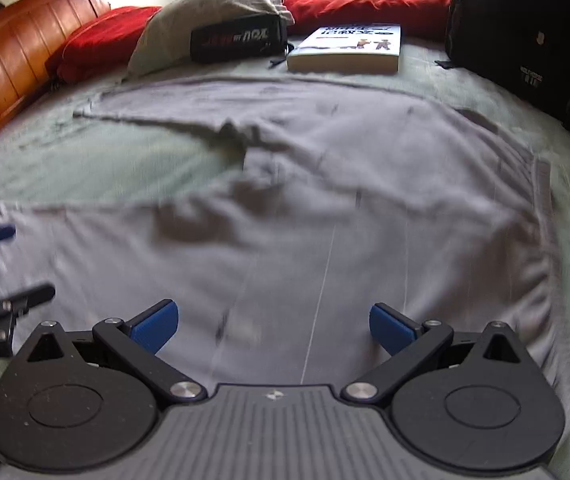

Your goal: Fold clothes

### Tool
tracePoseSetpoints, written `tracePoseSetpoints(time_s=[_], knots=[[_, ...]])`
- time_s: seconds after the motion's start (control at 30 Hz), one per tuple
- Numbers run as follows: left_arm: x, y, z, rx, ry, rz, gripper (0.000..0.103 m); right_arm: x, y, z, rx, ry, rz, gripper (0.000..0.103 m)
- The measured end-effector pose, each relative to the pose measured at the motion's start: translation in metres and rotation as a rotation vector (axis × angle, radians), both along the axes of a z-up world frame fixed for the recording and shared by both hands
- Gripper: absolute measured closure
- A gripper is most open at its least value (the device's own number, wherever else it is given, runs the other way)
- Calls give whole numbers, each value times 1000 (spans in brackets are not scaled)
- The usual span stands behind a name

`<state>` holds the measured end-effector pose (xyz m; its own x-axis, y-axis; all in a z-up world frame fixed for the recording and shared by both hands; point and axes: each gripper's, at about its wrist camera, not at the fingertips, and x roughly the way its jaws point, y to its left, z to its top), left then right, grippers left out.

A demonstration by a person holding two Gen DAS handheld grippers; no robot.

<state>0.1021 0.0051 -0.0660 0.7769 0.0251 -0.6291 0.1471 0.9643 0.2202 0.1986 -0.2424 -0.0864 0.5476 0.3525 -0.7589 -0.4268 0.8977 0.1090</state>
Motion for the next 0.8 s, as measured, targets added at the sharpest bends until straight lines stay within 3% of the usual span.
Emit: tracePoseSetpoints(time_s=[0.07,0.23,0.4,0.53,0.63,0.8], knots=[[-3,-4,-8,0,11,0,5,-13,3,-8,-35,-36,6,0],[-13,10,-9,-103,39,46,5,-26,3,-15,-65,-69,3,0],[-31,26,-7,-113,82,41,4,-32,-1,-12,-50,-93,5,0],[-38,37,3,-104,55,96,4,-38,-4,-9,-39,-114,7,0],[-32,41,11,-92,15,127,4,-42,-6,-7,-31,-130,8,0],[-14,40,-3,-56,60,122,4,-48,-10,-4,-17,-156,11,0]])
